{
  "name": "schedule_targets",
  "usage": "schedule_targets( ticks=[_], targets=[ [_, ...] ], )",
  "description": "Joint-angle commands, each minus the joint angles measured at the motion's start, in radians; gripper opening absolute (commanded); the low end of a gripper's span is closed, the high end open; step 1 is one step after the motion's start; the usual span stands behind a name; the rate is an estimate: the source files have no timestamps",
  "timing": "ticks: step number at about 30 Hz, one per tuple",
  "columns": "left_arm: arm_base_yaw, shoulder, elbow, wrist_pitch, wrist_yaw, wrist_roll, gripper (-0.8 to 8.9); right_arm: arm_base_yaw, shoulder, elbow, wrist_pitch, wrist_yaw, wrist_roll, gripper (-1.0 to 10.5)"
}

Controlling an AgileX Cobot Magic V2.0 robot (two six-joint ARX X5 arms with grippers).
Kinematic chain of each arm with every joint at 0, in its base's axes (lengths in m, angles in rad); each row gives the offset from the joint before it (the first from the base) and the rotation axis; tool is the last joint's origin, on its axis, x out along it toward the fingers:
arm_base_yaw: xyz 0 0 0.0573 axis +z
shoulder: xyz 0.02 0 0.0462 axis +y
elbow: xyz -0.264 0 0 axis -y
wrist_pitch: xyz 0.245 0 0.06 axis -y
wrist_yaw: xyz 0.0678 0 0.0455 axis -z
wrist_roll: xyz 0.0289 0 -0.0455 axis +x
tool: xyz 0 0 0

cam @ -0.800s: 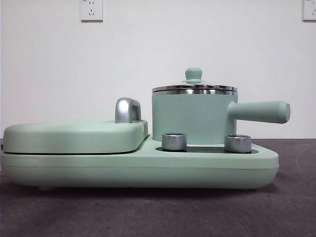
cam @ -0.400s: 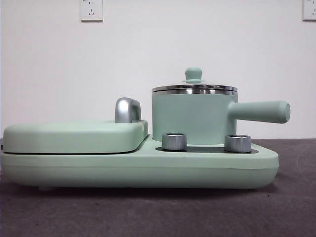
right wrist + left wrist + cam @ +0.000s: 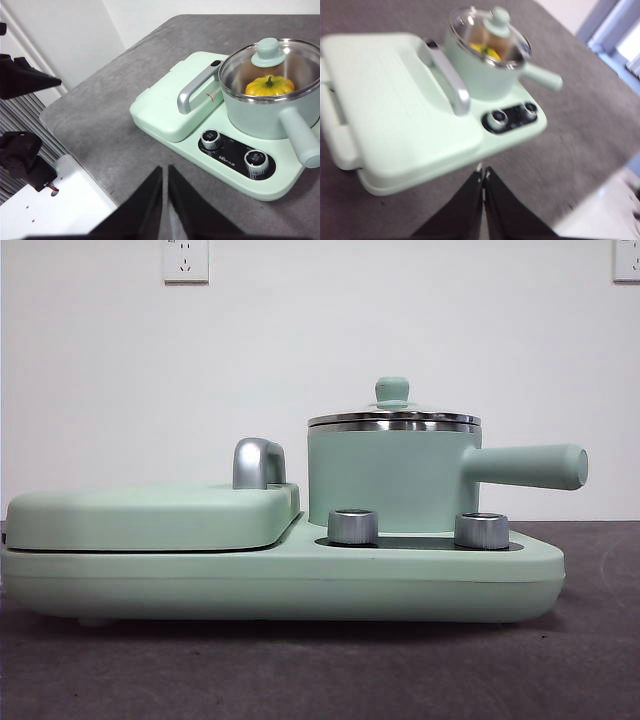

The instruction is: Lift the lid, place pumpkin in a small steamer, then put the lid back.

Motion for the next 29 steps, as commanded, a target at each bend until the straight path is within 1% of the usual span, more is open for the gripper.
schedule_targets(
  ticks=[1, 4, 5, 7, 11, 14, 16, 20, 24, 26, 29],
  targets=[
    [0.057, -0.035, -0.023, 0.003, 0.0, 0.003, 0.06, 0.008, 0.0, 0.007, 0.011, 0.001, -0.008, 0.2],
    [0.175, -0.079, -0.092, 0.029, 0.0, 0.007, 0.06, 0.008, 0.0, 0.007, 0.011, 0.001, -0.008, 0.2],
    [0.22, -0.099, -0.127, 0.065, -0.004, 0.033, 0.06, 0.008, 0.0, 0.007, 0.011, 0.0, -0.008, 0.2],
    [0.304, -0.141, -0.208, 0.19, -0.004, 0.083, 0.06, 0.008, 0.0, 0.007, 0.011, 0.0, -0.008, 0.2],
    [0.452, -0.232, -0.407, 0.51, 0.002, 0.156, 0.06, 0.008, 0.0, 0.007, 0.011, 0.001, -0.008, 0.2],
    [0.541, -0.296, -0.549, 0.662, 0.002, 0.185, 0.06, 0.008, 0.0, 0.007, 0.011, 0.0, -0.008, 0.2],
    [0.588, -0.33, -0.614, 0.679, 0.002, 0.191, 0.06, 0.008, 0.0, 0.007, 0.011, 0.0, -0.008, 0.2],
    [0.654, -0.325, -0.688, 0.677, 0.002, 0.201, 0.06, 0.008, 0.0, 0.007, 0.011, 0.0, -0.008, 0.2],
    [0.679, -0.326, -0.724, 0.677, 0.002, 0.253, 0.06, 0.008, 0.0, 0.007, 0.011, 0.0, -0.008, 0.2],
    [0.687, -0.326, -0.74, 0.677, 0.002, 0.294, 0.06, 0.008, 0.0, 0.007, 0.011, 0.001, -0.008, 0.2],
    [0.697, -0.326, -0.742, 0.629, 0.002, 0.348, 0.06, 0.008, 0.0, 0.007, 0.011, 0.0, -0.008, 0.2]
  ],
)
